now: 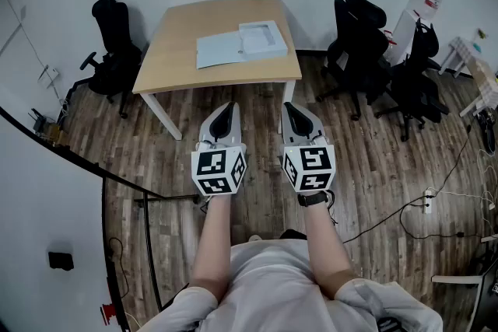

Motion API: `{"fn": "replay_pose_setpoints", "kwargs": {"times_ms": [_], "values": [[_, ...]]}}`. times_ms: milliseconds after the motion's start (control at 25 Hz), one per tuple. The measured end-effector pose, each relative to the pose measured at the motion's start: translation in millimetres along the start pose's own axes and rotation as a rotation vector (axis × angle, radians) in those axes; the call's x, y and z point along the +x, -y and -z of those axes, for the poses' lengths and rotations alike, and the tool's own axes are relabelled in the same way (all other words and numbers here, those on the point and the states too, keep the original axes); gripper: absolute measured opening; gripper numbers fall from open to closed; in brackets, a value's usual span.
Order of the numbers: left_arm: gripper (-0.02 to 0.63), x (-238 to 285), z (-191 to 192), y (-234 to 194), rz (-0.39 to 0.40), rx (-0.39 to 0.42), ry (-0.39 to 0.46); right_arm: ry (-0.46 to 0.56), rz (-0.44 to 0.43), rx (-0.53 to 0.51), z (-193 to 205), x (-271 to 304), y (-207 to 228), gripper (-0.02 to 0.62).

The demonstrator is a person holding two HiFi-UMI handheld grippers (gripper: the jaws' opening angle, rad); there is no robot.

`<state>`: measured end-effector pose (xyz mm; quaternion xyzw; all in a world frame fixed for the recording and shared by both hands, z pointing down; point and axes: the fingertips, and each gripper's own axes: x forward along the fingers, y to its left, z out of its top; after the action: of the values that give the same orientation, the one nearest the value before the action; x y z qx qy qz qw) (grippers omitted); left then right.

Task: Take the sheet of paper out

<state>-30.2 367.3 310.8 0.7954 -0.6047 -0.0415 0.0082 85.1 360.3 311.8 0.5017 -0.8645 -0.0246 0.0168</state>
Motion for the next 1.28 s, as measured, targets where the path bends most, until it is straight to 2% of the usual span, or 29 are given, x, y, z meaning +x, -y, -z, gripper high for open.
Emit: {"fn": "replay_pose_setpoints", "kwargs": {"times_ms": [400,680,1040,1280], "values": [[0.009,0.9,15.0,-43.1,0.006,0.003,-0.009,0.056,-0.027,0.086,7.7,35.4,-25.4,0.014],[0.009,22.9,24.6,-64.5,0.006,-0.021,-0.015,0.038,-0.033,0.092,16.5,75.5,-24.0,0.014],[0.009,109.5,39.5,-102.4,-0.013,-0.057,-0.018,0.041,-0.086,0.109,27.3,173.6,12.3,0.014],[0.009,184.3,34.9,-141.2,-0.076,-0.057,-0.026,0.041,-0.15,0.145,22.5,266.6,41.7,0.014]]}}
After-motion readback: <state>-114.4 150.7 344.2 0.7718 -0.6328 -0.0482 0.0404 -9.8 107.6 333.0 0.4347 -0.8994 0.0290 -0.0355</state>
